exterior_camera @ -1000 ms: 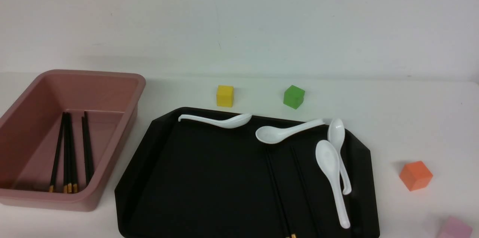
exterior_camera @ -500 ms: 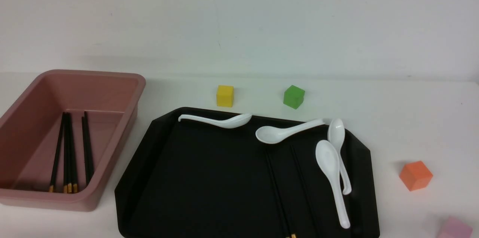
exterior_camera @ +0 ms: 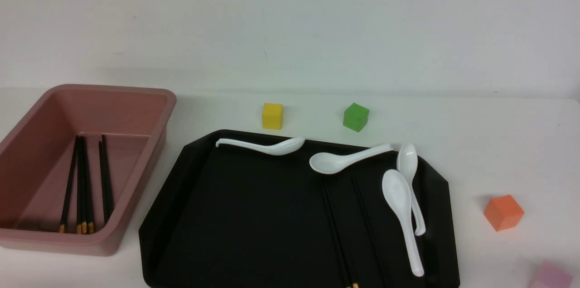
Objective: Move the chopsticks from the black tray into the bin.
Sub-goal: Use the right arm to grab a pair of chopsticks
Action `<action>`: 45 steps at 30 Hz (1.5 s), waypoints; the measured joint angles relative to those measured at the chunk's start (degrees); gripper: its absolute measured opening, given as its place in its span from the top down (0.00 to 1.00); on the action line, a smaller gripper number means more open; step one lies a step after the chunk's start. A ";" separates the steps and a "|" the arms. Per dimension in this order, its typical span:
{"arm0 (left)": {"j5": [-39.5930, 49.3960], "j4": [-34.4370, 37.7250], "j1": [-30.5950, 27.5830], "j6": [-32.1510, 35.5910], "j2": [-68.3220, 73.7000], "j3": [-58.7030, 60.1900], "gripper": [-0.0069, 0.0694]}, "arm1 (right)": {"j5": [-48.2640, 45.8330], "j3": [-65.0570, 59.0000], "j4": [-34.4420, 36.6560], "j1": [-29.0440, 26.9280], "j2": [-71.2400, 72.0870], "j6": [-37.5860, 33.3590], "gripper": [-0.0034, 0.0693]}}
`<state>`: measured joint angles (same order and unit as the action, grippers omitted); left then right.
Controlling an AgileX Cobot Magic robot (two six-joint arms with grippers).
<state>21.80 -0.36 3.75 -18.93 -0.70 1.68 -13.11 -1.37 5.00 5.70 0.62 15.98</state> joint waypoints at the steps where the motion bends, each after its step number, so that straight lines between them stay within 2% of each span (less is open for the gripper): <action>1: 0.00 0.00 0.00 0.00 0.00 0.00 0.74 | 1.31 0.00 3.94 0.00 0.00 2.50 0.62; 2: 0.00 0.00 0.00 0.00 0.00 0.00 0.74 | 2.70 0.00 9.33 0.00 0.00 7.15 0.62; 5: 0.00 0.00 0.00 0.00 0.00 0.00 0.74 | 4.49 0.00 17.80 0.00 0.00 14.16 0.62; 14: 0.00 0.00 0.00 0.00 0.00 0.00 0.73 | 4.78 0.06 22.37 0.00 0.00 15.60 0.62; 17: 0.00 0.00 0.00 0.00 0.00 0.00 0.72 | 2.86 3.12 22.21 0.00 0.00 13.88 0.62; 21: 0.04 0.00 0.00 0.00 0.00 0.00 0.72 | 2.05 15.15 19.11 0.00 -2.27 6.19 0.67; 25: 0.04 0.00 0.00 0.00 0.00 0.00 0.72 | -5.09 27.70 13.75 0.00 -11.79 -1.20 0.83; 28: 0.04 0.00 0.00 0.00 0.00 0.00 0.72 | -18.16 36.28 10.57 0.00 -23.53 -3.99 0.95; 30: 0.04 0.00 0.00 0.00 0.00 0.00 0.72 | -24.97 39.28 10.32 0.00 -29.76 -4.50 0.97; 31: 0.04 0.00 0.00 0.00 0.00 0.00 0.72 | -31.97 41.90 10.91 0.00 -37.11 -5.44 0.97; 34: 0.04 0.00 0.00 0.00 0.00 0.00 0.72 | -40.23 44.23 16.11 0.00 -49.66 -11.09 0.97; 35: 0.04 0.00 0.00 0.00 0.00 0.00 0.72 | -41.43 44.54 18.71 0.00 -53.10 -14.88 0.97; 38: 0.04 0.00 0.00 0.00 0.00 0.00 0.71 | -43.59 44.73 31.11 0.73 -64.48 -27.22 0.96; 41: 0.04 0.00 0.00 0.00 0.00 0.00 0.71 | -42.83 46.06 42.43 5.22 -75.74 -38.17 0.95; 43: 0.04 0.00 0.00 0.00 0.00 0.00 0.71 | -41.26 47.90 45.18 9.33 -81.13 -39.99 0.95; 45: 0.04 0.00 0.00 0.00 0.00 0.00 0.70 | -38.68 51.11 44.53 14.20 -86.20 -39.28 0.95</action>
<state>21.84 -0.36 3.75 -18.93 -0.70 1.68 -51.79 49.74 49.53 19.91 -85.59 -23.30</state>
